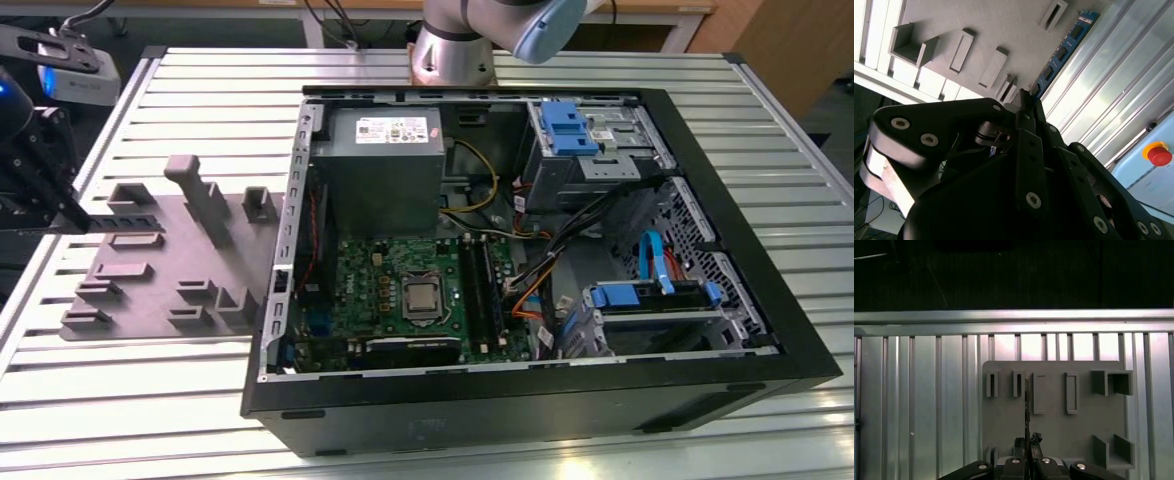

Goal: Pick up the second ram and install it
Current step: 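Pick up the second ram and move it above second insertion slot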

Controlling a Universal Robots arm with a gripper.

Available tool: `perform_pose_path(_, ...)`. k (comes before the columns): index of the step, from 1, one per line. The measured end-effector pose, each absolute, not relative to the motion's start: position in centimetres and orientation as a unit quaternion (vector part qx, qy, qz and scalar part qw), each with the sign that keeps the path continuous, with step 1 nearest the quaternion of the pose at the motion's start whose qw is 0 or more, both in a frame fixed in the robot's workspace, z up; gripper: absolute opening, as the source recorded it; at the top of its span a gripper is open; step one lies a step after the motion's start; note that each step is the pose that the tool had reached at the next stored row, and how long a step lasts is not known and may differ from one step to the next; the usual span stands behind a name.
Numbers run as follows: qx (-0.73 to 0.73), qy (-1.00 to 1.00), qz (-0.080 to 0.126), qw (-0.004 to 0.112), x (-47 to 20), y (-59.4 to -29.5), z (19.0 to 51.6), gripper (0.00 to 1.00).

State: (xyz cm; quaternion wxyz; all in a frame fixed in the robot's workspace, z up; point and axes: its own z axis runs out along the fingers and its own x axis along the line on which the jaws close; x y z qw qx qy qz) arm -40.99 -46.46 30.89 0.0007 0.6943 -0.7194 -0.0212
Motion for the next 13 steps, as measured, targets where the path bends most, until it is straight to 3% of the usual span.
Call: perform_pose_path(13, 0.694, -0.719, -0.021, 0.001, -40.99, -46.46, 31.57, 0.14)
